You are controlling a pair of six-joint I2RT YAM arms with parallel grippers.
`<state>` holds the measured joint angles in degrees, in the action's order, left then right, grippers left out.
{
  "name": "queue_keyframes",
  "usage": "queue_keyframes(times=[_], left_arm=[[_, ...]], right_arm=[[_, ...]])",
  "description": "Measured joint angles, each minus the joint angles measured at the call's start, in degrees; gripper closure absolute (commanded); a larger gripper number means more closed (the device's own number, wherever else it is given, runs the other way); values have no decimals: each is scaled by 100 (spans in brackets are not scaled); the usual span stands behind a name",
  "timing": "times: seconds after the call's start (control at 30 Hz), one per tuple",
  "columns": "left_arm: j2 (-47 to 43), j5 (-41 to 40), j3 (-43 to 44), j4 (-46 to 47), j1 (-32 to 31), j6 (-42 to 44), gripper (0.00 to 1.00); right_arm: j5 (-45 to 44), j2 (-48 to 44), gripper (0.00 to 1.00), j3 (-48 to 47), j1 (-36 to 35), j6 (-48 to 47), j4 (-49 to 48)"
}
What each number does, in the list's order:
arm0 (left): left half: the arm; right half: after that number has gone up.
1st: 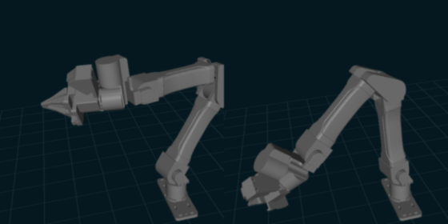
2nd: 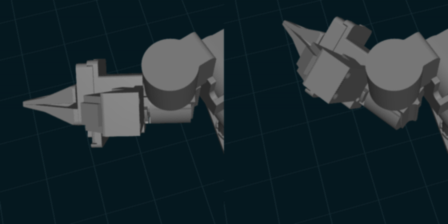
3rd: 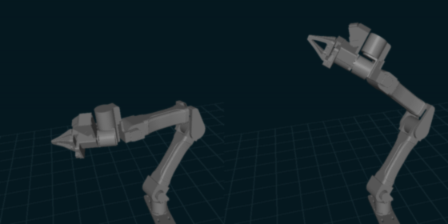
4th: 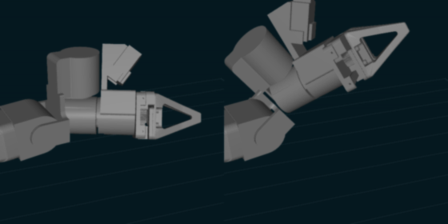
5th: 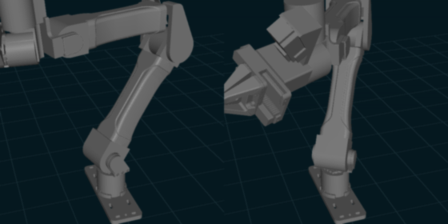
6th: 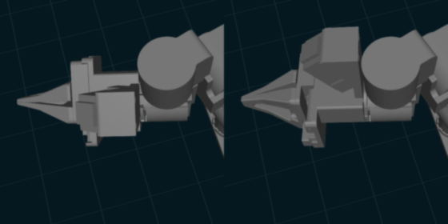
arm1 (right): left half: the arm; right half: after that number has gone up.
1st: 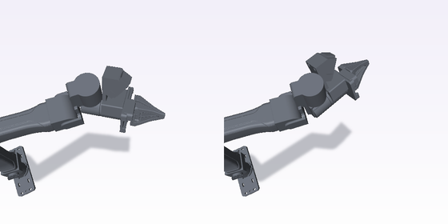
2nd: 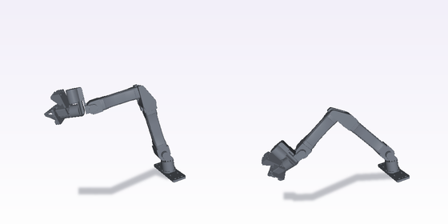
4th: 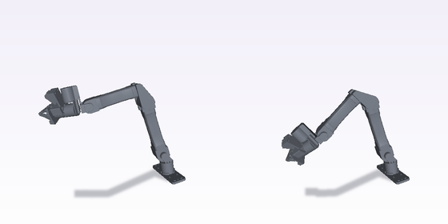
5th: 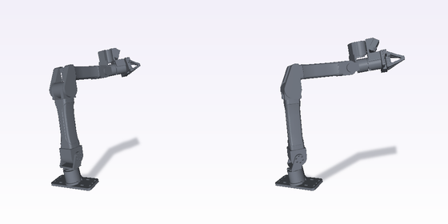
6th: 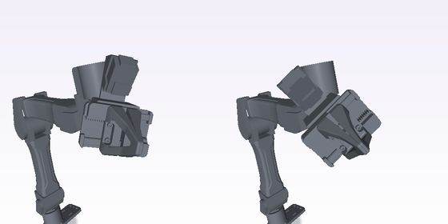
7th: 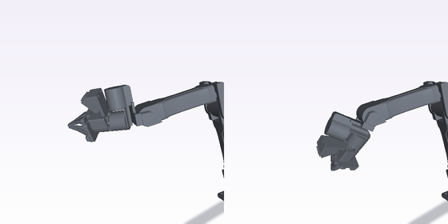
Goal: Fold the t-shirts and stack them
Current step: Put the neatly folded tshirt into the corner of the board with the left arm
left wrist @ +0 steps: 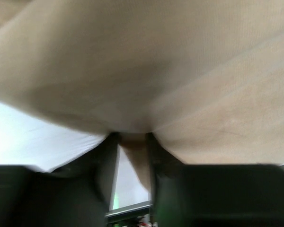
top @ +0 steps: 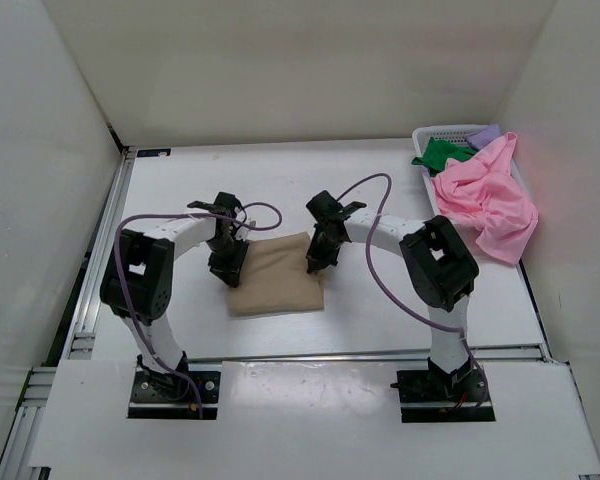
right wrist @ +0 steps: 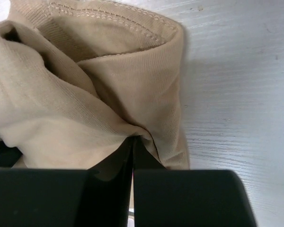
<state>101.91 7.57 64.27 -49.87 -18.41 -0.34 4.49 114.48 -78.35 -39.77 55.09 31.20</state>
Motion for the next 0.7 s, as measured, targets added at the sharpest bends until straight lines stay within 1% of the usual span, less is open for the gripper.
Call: queue_keyframes(times=[0.07, 0.1, 0.2, 0.33, 0.47, 0.53, 0.7], left_arm=[[-24, 0, 48, -46, 96, 9, 46], [-42, -4, 90, -101, 144, 13, 39], [-175, 11, 289, -332, 334, 13, 29], [-433, 212, 634, -693, 608, 11, 25], [-315, 546, 723, -870, 695, 11, 24], [20, 686, 811, -988, 693, 11, 24], [1235, 844, 1281, -1228, 684, -26, 24]], right_arm=[[-22, -9, 100, -7, 0, -13, 13], [-42, -28, 100, -7, 0, -37, 28], [-153, -195, 99, -9, -9, -188, 208], [-310, -678, 96, -107, -9, -520, 544], [-422, -1314, 95, -184, 35, -870, 728], [-455, -1606, 95, -170, 85, -994, 809], [-540, -2210, 93, 96, 286, -1174, 933]])
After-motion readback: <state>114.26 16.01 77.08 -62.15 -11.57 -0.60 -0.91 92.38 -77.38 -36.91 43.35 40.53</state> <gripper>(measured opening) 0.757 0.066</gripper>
